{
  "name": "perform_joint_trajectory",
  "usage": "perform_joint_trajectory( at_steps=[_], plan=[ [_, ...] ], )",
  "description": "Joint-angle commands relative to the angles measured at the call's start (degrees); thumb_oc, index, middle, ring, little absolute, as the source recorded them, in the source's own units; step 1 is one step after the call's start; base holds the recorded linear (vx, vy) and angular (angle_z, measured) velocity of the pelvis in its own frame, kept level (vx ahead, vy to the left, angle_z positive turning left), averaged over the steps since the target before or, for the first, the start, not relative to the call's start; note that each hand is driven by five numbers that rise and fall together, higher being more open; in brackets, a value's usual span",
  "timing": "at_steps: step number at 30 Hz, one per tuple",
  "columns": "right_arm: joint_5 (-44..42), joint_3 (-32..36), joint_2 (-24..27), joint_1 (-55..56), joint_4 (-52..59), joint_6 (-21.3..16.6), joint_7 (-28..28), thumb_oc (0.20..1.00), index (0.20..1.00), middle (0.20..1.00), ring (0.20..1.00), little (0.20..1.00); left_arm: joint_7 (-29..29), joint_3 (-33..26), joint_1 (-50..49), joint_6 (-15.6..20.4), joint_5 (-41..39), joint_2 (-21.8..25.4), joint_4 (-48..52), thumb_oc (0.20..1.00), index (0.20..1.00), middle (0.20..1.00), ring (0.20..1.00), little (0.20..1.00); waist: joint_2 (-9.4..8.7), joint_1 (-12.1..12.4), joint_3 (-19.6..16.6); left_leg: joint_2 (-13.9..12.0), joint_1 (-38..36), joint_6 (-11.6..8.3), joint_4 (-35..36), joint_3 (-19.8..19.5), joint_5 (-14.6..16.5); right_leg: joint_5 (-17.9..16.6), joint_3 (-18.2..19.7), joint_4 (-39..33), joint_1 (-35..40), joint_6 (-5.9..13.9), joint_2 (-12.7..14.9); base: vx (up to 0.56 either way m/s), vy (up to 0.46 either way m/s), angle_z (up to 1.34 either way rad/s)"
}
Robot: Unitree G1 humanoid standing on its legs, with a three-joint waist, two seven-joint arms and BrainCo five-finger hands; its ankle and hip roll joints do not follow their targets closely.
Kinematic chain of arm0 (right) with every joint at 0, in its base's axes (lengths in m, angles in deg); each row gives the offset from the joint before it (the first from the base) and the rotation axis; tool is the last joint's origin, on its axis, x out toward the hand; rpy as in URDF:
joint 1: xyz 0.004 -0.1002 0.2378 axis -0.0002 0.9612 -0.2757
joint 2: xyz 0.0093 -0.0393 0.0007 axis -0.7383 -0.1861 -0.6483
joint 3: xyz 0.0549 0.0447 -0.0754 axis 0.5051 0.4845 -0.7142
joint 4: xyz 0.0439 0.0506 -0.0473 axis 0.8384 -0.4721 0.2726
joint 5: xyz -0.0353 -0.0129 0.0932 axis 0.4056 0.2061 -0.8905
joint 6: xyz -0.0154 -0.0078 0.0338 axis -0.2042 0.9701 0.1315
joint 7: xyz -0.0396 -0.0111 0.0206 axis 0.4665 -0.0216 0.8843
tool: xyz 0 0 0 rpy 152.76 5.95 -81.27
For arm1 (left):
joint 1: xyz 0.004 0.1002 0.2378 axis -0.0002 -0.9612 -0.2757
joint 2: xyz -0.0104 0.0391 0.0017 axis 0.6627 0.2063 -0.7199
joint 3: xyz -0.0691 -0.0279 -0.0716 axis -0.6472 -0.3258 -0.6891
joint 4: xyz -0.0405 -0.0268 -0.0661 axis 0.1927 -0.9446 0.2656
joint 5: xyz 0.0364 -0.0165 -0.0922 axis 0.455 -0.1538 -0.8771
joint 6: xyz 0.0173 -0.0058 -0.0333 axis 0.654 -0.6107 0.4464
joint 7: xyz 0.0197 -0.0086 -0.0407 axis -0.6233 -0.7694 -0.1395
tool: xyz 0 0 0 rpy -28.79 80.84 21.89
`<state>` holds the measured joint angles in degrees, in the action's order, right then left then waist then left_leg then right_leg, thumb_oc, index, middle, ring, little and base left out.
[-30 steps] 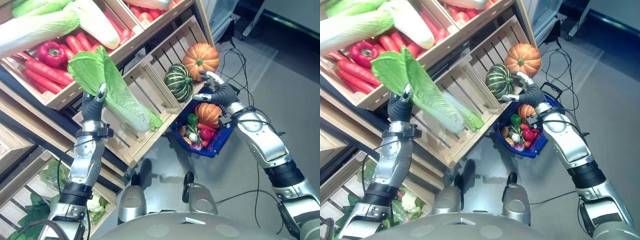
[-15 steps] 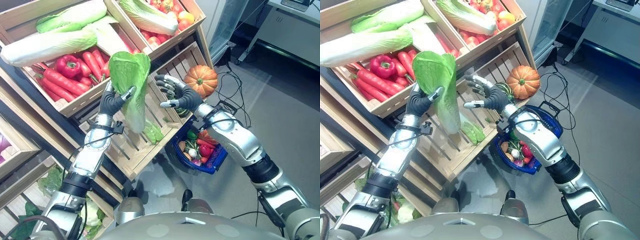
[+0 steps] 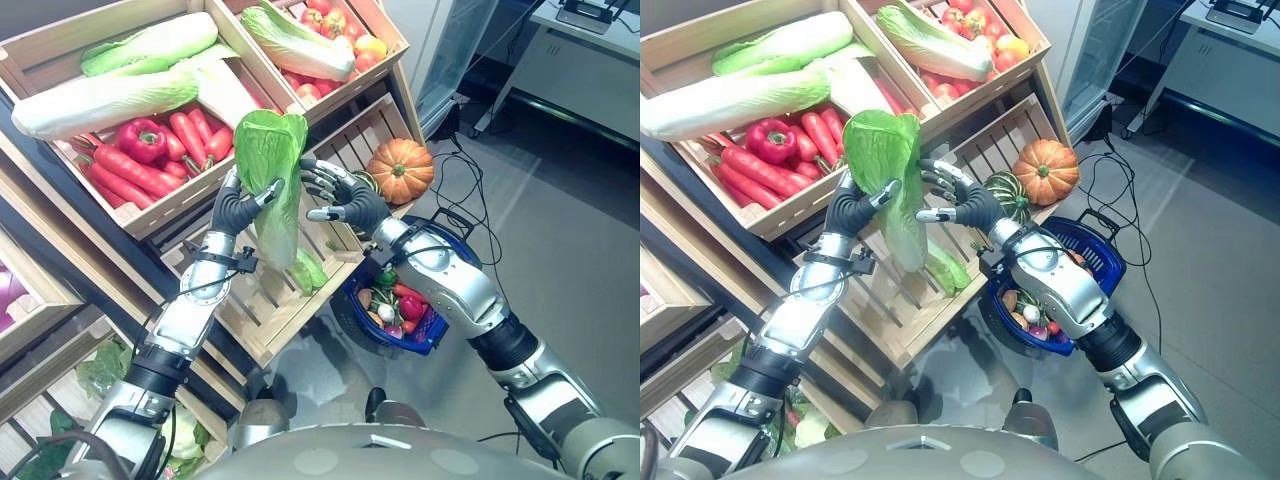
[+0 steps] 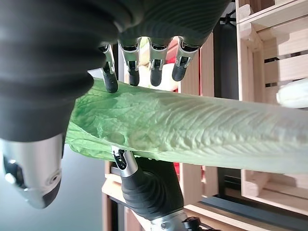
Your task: Pick up fruits and vegetables into the basket
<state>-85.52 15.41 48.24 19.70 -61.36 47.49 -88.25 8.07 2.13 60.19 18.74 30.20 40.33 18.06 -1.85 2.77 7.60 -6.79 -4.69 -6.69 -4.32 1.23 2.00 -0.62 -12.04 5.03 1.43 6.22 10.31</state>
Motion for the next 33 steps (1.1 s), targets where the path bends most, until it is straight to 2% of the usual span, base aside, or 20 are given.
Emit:
perform_joint_trajectory(
  at_steps=[1,5,9,14,22,26,29,33],
  plan=[
    [2.6,-2.9,-3.3,-0.1,-1.0,-2.6,1.7,1.0,1.0,1.0,1.0,1.0,-1.6,4.3,8.0,4.4,-1.1,-0.9,4.8,0.2,0.2,0.2,0.2,0.2,-1.4,0.0,-0.3,0.4,-0.4,2.56,0.0,4.1,4.6,1.9,0.5,-0.9,3.4,4.99,5.1,0.0,0.0,0.0],
    [7.4,-2.6,-3.6,0.2,-2.4,-3.6,5.9,1.0,1.0,1.0,1.0,1.0,-4.5,4.7,8.6,4.4,0.1,-1.7,5.6,0.2,0.2,0.2,0.2,0.2,-1.12,-0.5,-0.1,0.4,-0.6,2.73,-0.1,4.3,4.8,2.1,0.7,-0.8,3.3,4.97,5.2,-0.01,0.003,-0.01],
    [12.9,-0.3,-2.7,1.0,-2.5,-7.6,10.2,1.0,1.0,1.0,1.0,1.0,-9.0,4.0,8.6,4.4,2.6,-2.1,7.1,0.2,0.2,0.2,0.2,0.2,-0.63,-1.3,0.0,0.5,-1.0,2.9,0.4,4.7,4.9,2.1,0.9,-1.1,3.4,4.92,5.2,-0.01,0.025,0.0],
    [14.4,3.8,-0.7,2.7,2.7,-8.1,11.3,1.0,1.0,1.0,1.0,1.0,-12.3,1.1,7.1,2.8,2.8,-1.7,8.7,0.2,0.2,0.2,0.2,0.2,-0.41,-2.0,0.1,0.6,-1.3,2.97,0.7,4.9,5.1,2.1,1.2,-1.2,3.3,4.96,5.2,-0.01,0.02,-0.04],
    [15.3,8.5,0.5,5.9,8.2,-10.9,12.6,1.0,1.0,1.0,1.0,1.0,-17.2,-3.0,3.4,3.0,2.7,-1.5,8.7,0.2,0.2,0.2,0.2,0.2,-0.18,-2.4,-0.1,0.8,-1.6,3.12,0.6,5.0,5.4,2.3,1.4,-1.2,3.6,4.85,5.2,0.0,0.0,0.0],
    [13.8,9.8,0.4,7.1,9.1,-10.0,12.1,1.0,1.0,1.0,1.0,1.0,-18.8,-4.9,2.1,3.8,1.7,-1.5,8.4,0.2,0.2,0.2,0.2,0.2,-0.18,-2.4,-0.3,0.8,-1.9,3.09,0.9,5.0,5.5,2.3,1.4,-1.4,3.8,4.84,5.2,0.0,0.002,-0.01],
    [10.1,9.6,0.2,7.6,8.8,-8.0,9.9,1.0,1.0,1.0,1.0,1.0,-18.7,-5.9,1.3,4.5,1.5,-1.7,8.6,0.2,0.2,0.2,0.2,0.2,-0.26,-2.3,-0.4,0.8,-2.1,3.06,0.9,5.0,5.4,2.2,1.2,-1.4,4.0,4.75,5.2,0.0,0.0,0.0],
    [4.5,5.9,-1.2,6.4,7.4,-3.8,5.1,1.0,1.0,1.0,1.0,1.0,-17.6,-4.1,2.8,4.3,4.2,-1.9,8.5,0.2,0.2,0.2,0.2,0.2,-0.58,-1.8,-0.5,0.9,-2.1,2.97,0.7,4.9,5.4,2.3,0.6,-1.4,4.3,4.84,5.3,0.0,0.0,0.0]
  ],
)
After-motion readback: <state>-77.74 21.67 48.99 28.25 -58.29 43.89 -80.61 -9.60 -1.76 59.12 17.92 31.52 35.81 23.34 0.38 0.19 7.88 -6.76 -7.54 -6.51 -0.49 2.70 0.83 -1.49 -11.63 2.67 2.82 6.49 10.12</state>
